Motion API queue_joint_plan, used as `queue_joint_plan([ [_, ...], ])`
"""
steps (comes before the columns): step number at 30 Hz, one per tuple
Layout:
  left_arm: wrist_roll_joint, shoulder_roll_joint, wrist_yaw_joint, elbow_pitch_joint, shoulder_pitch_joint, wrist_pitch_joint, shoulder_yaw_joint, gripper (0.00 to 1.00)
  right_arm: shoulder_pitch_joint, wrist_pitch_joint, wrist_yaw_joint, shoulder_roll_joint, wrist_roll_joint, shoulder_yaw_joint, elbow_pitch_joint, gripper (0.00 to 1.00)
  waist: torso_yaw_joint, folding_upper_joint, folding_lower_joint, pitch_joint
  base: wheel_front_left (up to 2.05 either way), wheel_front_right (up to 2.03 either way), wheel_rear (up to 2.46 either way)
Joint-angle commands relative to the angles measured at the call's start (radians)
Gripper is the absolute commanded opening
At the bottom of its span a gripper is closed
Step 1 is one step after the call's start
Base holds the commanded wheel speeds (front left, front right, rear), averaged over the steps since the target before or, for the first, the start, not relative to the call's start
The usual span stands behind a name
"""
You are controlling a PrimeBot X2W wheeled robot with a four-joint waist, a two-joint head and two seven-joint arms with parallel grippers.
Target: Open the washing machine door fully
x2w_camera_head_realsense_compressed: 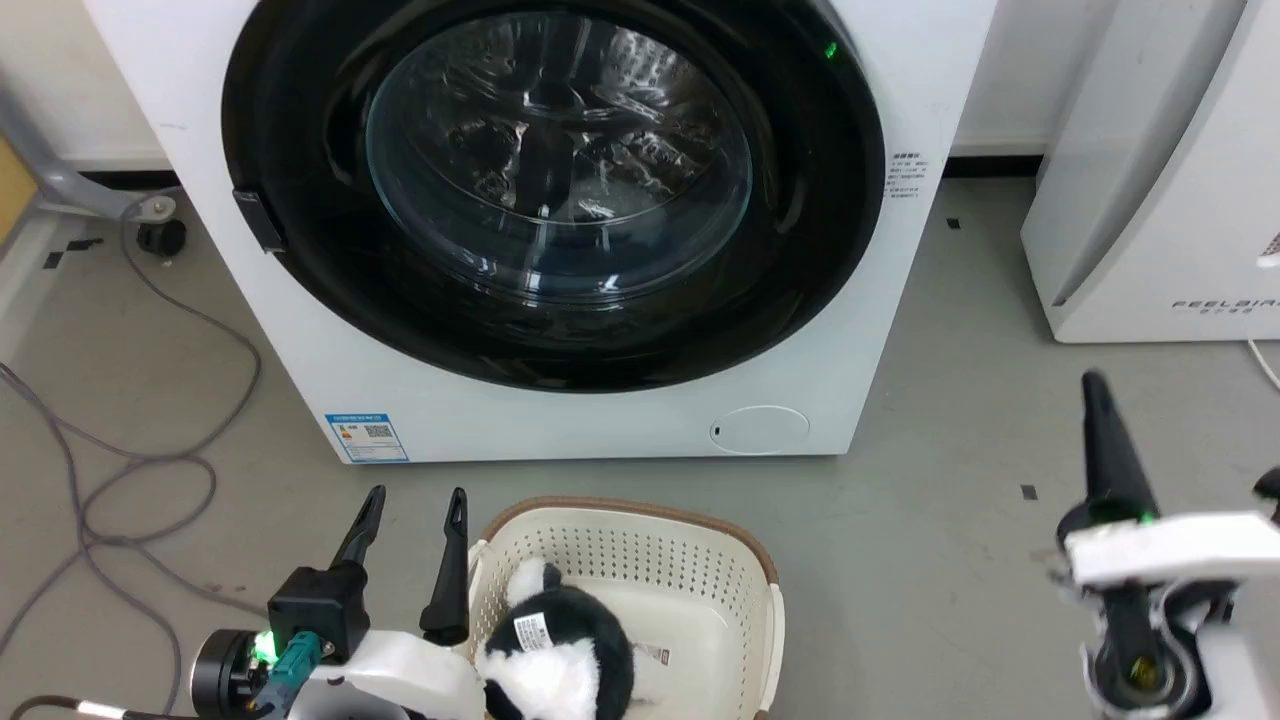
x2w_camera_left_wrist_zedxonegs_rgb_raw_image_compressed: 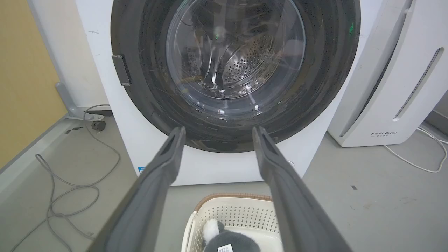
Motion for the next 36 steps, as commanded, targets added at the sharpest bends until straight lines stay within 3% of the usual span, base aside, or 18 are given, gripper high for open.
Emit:
queue_joint_plan([
  [1,-0.009,0.0,-0.005,0.002,-0.023,-0.01,-0.002,1.0,-0.047,-0.01,0.001,-0.004,0.051,-0.012,0.024,0.0,-0.002,0.0,0.0,0.008,0.0,0.0,0.0],
  [9,-0.017,0.0,-0.019,0.0,-0.05,-0.027,-0.005,1.0,-0.244,-0.027,0.001,-0.047,0.18,-0.028,0.171,0.0,0.0,0.0,0.0,0.047,0.0,0.0,0.0],
  [17,-0.027,0.0,-0.031,-0.009,-0.081,-0.041,-0.01,1.0,-0.433,-0.03,0.001,-0.123,0.258,0.043,0.311,0.0,0.014,0.0,0.0,0.09,0.0,0.0,0.0],
  [25,-0.044,0.0,-0.044,-0.018,-0.11,-0.058,-0.014,1.0,-0.673,0.008,0.001,-0.193,0.326,0.153,0.499,0.0,0.023,0.0,0.0,0.143,0.0,0.0,0.0],
  [36,-0.059,0.0,-0.06,-0.027,-0.161,-0.081,-0.024,1.0,-1.003,0.133,0.001,-0.235,0.355,0.337,0.723,0.0,0.033,0.0,0.0,0.214,0.0,0.0,0.0],
])
